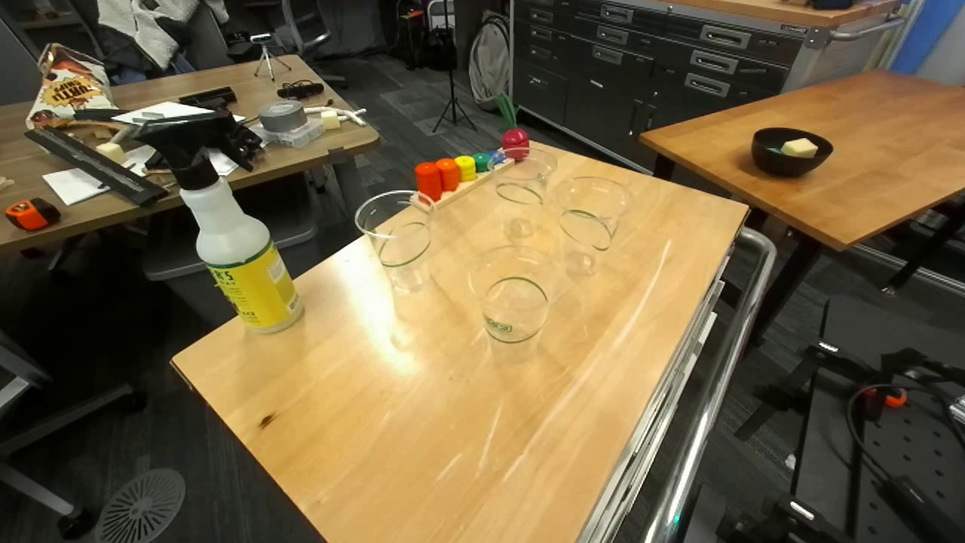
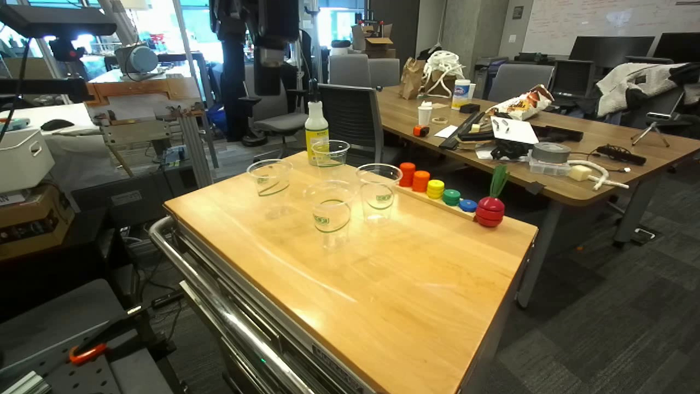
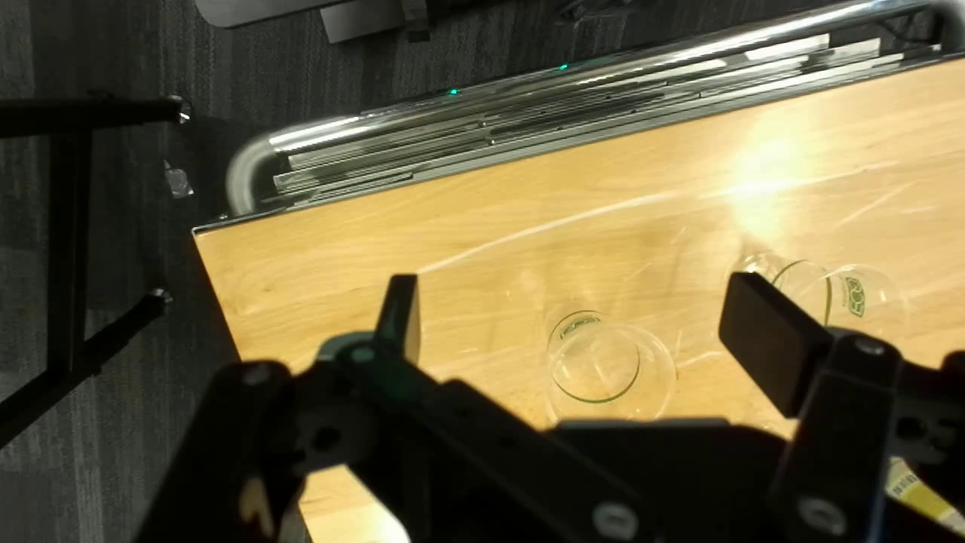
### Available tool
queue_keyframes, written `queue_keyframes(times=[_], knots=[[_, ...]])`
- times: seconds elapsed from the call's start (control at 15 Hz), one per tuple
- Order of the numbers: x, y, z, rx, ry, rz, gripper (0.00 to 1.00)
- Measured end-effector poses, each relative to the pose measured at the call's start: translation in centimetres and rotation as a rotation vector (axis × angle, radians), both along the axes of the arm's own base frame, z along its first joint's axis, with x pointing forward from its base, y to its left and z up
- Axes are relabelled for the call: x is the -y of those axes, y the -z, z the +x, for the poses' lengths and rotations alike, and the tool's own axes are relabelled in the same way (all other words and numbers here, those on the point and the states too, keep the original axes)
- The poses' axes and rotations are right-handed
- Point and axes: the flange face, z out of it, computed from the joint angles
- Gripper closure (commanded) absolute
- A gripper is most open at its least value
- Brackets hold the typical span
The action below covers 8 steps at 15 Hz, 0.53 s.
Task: Stack the four cups together
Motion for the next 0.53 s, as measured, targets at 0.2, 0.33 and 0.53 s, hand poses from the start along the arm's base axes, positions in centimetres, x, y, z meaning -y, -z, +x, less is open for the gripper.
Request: queue_keyframes(times=[0.2, 0.33, 0.53], knots=[[0.7, 0.8, 1.2, 0.03, 0.019, -0.005, 0.0], [1.2, 1.8, 2.7, 0.062, 0.03, -0.013, 0.0], [1.6, 4.2, 5.2, 0.095, 0.039, -0.026, 0.0]])
